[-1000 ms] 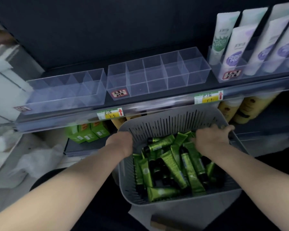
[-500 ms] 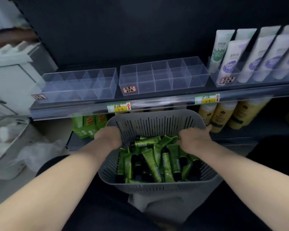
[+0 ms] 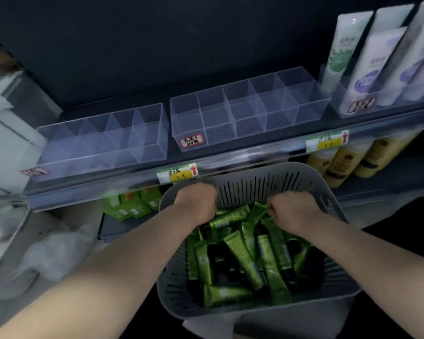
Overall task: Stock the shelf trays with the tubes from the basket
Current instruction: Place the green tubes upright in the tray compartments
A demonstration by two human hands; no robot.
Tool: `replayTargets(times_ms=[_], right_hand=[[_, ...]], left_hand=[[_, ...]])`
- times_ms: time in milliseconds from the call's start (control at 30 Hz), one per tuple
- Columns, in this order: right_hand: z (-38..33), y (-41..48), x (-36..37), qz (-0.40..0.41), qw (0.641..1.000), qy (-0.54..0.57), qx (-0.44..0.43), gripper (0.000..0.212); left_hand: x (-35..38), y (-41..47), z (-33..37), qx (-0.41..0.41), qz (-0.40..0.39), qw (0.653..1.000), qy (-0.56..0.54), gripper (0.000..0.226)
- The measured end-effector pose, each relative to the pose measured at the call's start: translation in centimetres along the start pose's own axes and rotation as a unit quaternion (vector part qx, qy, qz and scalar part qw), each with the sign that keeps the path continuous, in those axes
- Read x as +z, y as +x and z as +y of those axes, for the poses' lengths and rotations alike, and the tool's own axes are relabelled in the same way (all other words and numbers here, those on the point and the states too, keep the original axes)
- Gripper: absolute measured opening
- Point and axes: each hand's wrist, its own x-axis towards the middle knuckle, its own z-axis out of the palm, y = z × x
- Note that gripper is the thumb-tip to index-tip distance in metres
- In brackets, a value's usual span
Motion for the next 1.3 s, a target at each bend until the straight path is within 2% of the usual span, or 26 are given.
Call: replayTargets(times_ms=[67,133,267,433,500,600,733,833,967,1133,1300], right_hand=[[-0.5,1.4,0.0,-0.004,1.0,0.005,-0.009,0.018],[-1.0,2.4,0.1,-0.002,1.0,0.013,-0.018,0.019],[-1.9,3.5,1.3,-0.02,0.999,0.037,-0.031,0.023],[-3.0,3.7,4.4,-0.092,0.994,0.032,-0.056,0.058],[-3.4,3.7,5.4,-0.099,0.993,0.02,-0.061,0.055],[-3.3,3.2,5.5,-0.069,0.994,0.035,-0.07,0.035],[-2.2,1.8,3.8,-0.087,0.985,0.113,-0.093,0.01],[-0.9,0.4,2.6,-0.069,0.984,0.134,-0.1,0.014],[0.6,-1.2,0.7,-0.003,0.984,0.156,-0.087,0.009],[1.0,-2.9,0.6,0.095,0.983,0.136,-0.075,0.014],[0.0,-2.7,2.2,0.092,0.973,0.193,-0.084,0.012]], left_hand=[[0.4,0.7,-1.0,0.03,-0.074,0.996,-0.038,0.025],[0.9,0.9,-1.3,0.051,-0.115,0.99,-0.059,0.028],[2.5,1.0,-1.0,0.05,-0.115,0.986,-0.11,0.033],[4.5,0.8,-0.1,0.041,-0.113,0.98,-0.161,0.034],[5.1,0.5,0.4,0.032,-0.103,0.979,-0.174,0.03],[5.8,-0.1,1.1,0.007,-0.097,0.975,-0.198,0.028],[6.2,-0.5,2.4,-0.014,-0.094,0.979,-0.181,0.023],[6.4,-0.2,3.8,-0.03,-0.121,0.977,-0.176,0.023],[7.0,-0.1,5.0,-0.042,-0.162,0.978,-0.127,0.022],[7.3,-0.1,5.4,-0.083,-0.136,0.984,-0.078,0.019],[7.5,-0.7,5.2,-0.132,-0.13,0.967,-0.177,0.02]])
